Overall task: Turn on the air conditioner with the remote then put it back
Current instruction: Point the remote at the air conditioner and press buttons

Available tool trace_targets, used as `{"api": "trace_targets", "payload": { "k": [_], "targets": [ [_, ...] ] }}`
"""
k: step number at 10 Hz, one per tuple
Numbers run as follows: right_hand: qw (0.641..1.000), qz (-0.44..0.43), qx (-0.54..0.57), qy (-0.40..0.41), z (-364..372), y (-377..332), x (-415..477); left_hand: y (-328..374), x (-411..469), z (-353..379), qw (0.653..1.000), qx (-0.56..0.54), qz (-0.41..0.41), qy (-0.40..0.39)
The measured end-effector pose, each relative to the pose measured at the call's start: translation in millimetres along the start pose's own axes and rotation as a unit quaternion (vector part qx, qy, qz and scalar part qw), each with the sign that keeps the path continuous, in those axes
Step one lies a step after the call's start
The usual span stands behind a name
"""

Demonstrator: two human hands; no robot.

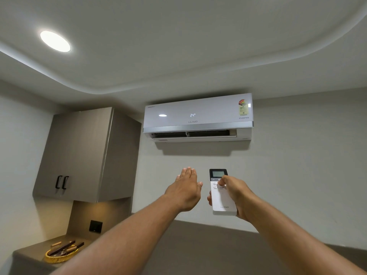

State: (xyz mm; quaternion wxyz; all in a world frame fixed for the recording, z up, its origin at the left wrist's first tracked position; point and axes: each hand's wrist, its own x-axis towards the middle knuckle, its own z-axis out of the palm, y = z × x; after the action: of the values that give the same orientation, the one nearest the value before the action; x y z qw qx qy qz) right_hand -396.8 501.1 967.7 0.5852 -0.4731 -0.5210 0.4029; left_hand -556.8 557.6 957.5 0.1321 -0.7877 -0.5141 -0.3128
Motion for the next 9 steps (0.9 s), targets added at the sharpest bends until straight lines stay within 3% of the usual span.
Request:
{"api": "trace_targets", "payload": {
  "k": [5, 9],
  "targets": [
    [0.998, -0.016, -0.060, 0.027, 9.4, -1.9, 0.8, -7.2, -7.9, -8.8, 1.000, 0.003, -0.005, 0.000],
    [0.999, -0.010, -0.030, 0.015, 16.7, -5.4, -2.7, -14.8, -12.6, -15.9, 1.000, -0.001, -0.008, 0.002]
  ]
}}
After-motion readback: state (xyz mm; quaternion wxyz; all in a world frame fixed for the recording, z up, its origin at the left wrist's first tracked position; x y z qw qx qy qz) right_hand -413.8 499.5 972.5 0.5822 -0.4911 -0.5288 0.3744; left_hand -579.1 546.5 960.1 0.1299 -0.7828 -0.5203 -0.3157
